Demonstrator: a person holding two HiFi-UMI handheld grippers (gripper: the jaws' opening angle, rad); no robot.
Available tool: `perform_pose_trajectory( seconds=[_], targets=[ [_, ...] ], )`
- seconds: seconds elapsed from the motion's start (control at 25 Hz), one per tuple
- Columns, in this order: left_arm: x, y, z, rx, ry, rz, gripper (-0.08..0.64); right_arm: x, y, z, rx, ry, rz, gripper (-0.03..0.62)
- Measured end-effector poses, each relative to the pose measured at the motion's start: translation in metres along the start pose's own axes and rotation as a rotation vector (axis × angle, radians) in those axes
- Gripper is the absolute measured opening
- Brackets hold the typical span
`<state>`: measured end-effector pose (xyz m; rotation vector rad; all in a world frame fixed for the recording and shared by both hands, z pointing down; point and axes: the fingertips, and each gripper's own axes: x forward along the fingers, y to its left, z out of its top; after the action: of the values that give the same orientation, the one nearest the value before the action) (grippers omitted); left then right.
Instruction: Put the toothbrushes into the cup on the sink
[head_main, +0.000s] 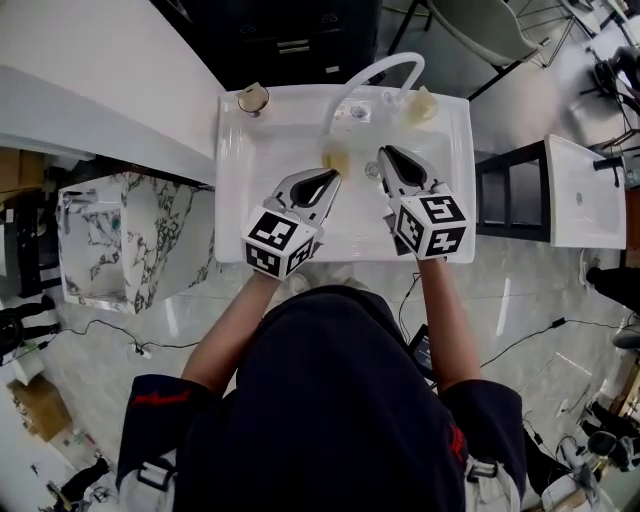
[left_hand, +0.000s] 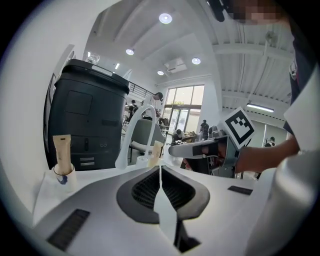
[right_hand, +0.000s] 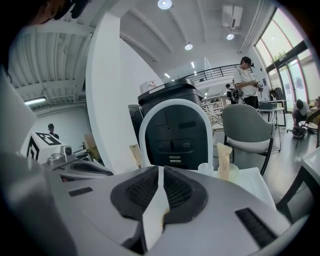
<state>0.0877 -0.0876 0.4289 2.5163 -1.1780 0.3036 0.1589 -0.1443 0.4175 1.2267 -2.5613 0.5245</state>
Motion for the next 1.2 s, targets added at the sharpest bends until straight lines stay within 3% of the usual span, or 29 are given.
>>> perform_pose_trajectory(
  seconds=[1.2],
  targets=[
    [-0.164, -0.013, -0.019, 0.059, -0.104, 0.023, 0.023, -0.059, 0.186, -0.017, -0.068, -0.105, 0.046, 0.048]
  ],
)
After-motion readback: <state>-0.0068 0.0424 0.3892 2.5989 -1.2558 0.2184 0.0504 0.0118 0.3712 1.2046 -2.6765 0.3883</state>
